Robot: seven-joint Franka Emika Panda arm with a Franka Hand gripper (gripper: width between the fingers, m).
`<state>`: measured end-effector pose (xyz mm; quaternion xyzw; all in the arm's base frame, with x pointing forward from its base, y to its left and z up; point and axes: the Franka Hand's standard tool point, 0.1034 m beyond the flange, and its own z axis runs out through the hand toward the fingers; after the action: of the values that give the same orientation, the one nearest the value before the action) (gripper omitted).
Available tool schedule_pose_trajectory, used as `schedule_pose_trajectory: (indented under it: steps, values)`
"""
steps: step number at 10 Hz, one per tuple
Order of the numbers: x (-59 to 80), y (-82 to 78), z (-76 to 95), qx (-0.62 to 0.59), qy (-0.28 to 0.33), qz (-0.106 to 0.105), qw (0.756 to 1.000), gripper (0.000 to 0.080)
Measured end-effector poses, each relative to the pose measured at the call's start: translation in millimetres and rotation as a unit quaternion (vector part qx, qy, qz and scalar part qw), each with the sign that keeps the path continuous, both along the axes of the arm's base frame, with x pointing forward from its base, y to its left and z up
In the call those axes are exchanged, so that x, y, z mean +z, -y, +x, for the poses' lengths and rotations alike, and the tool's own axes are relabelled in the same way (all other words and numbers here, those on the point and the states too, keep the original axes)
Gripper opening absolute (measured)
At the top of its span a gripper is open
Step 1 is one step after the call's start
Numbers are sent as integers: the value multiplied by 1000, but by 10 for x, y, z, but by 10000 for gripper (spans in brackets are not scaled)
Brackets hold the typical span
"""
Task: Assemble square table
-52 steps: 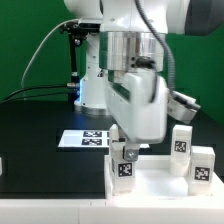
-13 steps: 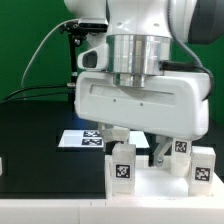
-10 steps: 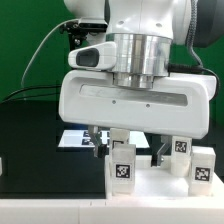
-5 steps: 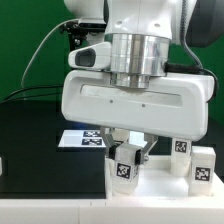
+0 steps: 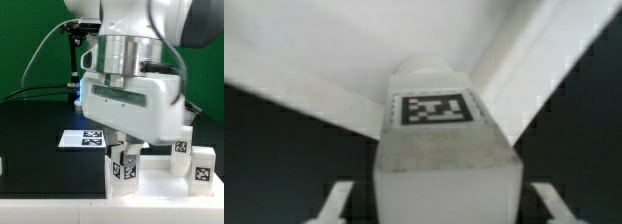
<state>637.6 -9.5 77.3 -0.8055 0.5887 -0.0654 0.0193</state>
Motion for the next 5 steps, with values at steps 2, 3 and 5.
schedule_pose_trajectory:
  steps: [2,3,5]
  values:
    - [1,-18,-53,-160,12,40,986,285]
    - [-3,-28,-61,-218,14,59,974,287]
    - [5,-92,-58,-286,13,69,956,287]
